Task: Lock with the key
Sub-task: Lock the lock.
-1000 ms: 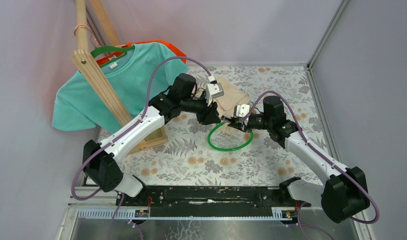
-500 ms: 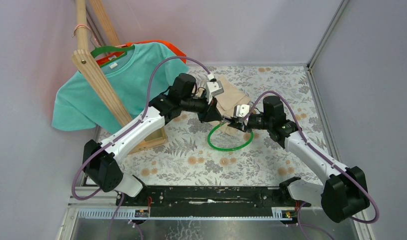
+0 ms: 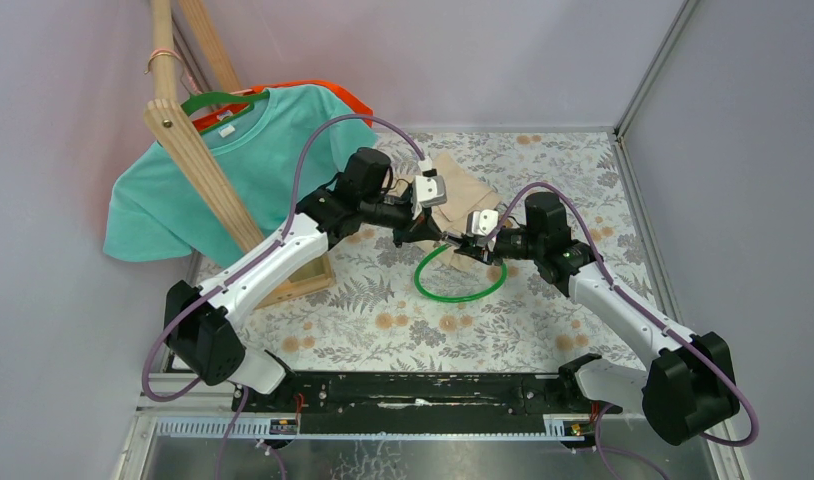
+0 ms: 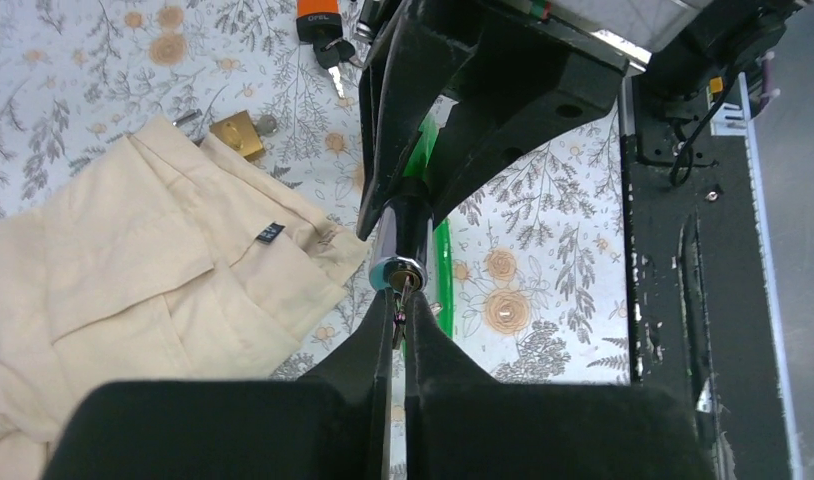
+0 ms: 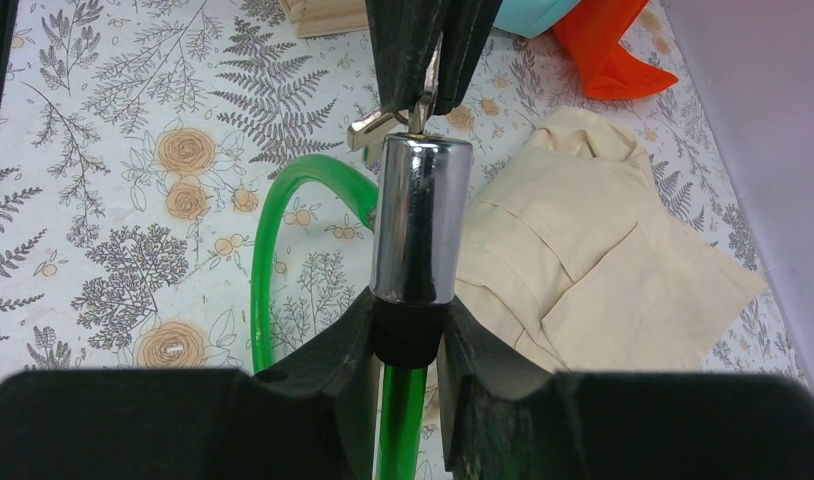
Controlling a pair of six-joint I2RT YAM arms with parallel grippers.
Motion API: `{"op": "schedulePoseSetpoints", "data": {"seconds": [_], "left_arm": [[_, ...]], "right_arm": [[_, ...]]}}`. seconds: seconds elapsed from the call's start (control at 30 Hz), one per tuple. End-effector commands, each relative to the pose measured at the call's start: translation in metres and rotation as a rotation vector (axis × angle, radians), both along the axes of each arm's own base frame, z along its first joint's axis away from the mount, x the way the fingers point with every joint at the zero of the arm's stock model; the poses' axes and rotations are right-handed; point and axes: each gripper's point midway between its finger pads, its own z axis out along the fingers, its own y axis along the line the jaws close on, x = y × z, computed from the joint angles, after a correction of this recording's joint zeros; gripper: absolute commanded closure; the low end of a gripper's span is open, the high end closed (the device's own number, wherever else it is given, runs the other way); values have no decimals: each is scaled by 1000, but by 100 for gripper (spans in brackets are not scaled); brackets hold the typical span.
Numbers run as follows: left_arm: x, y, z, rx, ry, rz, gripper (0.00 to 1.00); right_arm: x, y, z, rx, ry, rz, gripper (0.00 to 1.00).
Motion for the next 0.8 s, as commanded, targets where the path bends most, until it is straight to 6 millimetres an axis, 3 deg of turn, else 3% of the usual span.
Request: {"op": "schedulePoseSetpoints", "data": {"seconds": [0.0,0.77], "left_arm": [[1,2,10,4,-70,-51,100],[-2,13,21,29,-216,-143,100]], "right_arm": [[-17,-5,-31,-59,117,10,100],[-12,-12,-38,-77,111,-15,100]]}}
